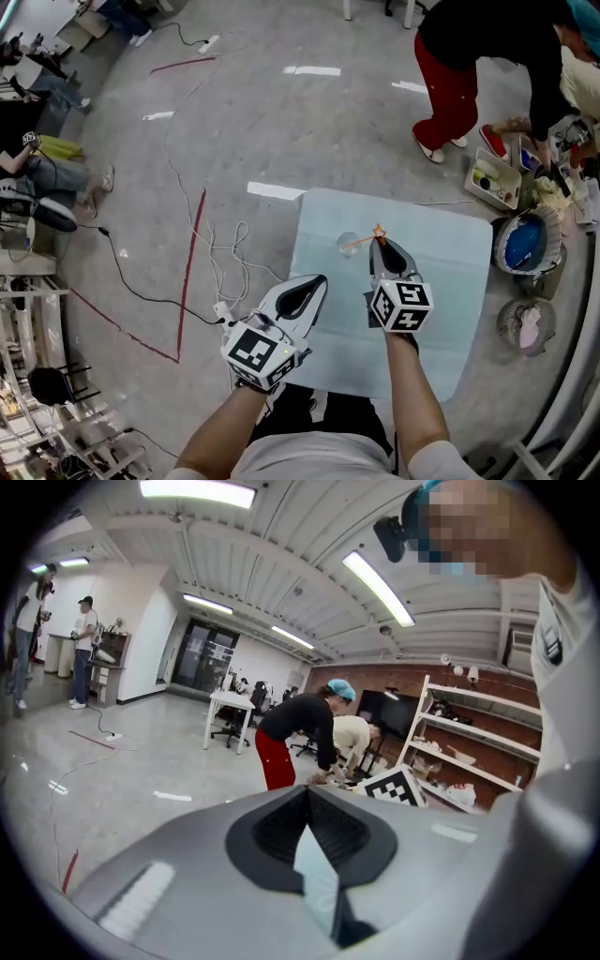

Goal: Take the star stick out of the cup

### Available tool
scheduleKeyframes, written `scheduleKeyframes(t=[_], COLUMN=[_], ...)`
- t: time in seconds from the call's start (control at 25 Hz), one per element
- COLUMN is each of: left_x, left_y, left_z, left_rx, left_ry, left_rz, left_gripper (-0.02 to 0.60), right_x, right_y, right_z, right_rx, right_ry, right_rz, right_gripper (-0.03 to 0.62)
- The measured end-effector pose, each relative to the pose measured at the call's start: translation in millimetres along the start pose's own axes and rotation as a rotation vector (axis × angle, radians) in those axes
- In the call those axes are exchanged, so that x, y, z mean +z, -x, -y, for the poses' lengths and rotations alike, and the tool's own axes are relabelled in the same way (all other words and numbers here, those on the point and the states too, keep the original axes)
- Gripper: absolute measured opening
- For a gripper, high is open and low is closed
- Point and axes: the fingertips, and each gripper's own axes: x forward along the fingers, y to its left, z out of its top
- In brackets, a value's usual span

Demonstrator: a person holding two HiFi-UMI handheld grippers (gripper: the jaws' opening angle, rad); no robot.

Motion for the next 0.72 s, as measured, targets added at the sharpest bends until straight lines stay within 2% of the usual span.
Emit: scheduleKeyframes(t=[0.36,0.72], left_x=[4.8,20.8], left_y=[14.8,39.0], left_z=[0.0,13.0], left_rx=[0.024,0.018], left_ry=[-0.004,-0.021], left_rz=[0.011,0.048], left_gripper=[0.006,0.006], right_x=[17.2,58.8], right_y=[11.8,52.9], right_z=[-7.8,-29.7], right_rx=[0.0,0.01], right_ry=[0.051,0.094], right_rz=[0.023,0.116], right_gripper=[0.029,0.028])
